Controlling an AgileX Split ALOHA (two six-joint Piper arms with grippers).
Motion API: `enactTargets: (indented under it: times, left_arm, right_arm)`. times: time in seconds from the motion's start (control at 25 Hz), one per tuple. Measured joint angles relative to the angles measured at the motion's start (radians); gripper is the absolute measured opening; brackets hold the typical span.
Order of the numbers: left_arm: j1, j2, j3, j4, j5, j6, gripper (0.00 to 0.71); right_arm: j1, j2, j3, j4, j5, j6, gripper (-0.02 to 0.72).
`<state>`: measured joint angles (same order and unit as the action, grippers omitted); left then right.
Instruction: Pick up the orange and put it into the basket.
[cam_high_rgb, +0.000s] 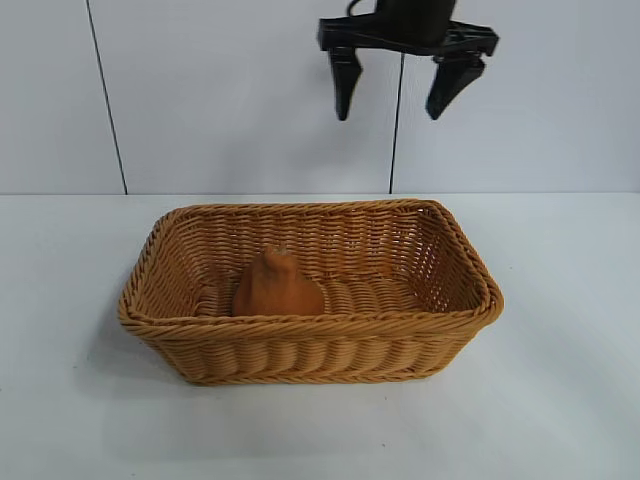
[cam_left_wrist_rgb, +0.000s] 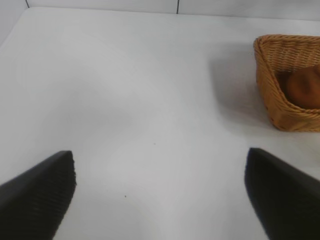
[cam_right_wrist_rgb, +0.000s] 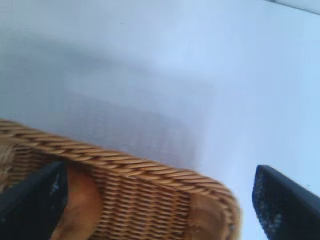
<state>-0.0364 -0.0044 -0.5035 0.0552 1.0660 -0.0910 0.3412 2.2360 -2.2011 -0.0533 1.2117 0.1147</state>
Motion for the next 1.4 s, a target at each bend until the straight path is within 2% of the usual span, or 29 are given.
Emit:
enactTargets:
  times: [0.28,0.56,0.8,1.04,1.4]
  left_arm:
    - [0.000,0.000,0.000,0.000,0.000,0.000,0.651]
    - [0.000,0.000,0.000,0.000,0.000,0.000,0.651]
    - [0.000,0.000,0.000,0.000,0.000,0.000,0.651]
    - [0.000,0.000,0.000,0.000,0.000,0.000,0.651]
    - [0.000,0.000,0.000,0.000,0.000,0.000,0.651]
  right_arm:
    - [-0.194,0.000,0.004,-0.002,0.001,-0.009,0.694]
    - [-0.300,-0.016,0.084,0.016,0.000,-0.017,0.694]
    - [-0.299,-0.161,0.330,0.036,0.001,-0.047,0.694]
    - [-0.299,-0.400,0.672,0.047,0.008,-0.063,0.694]
    - [-0.299,-0.803,1.063,0.064,0.008,-0.069,0.694]
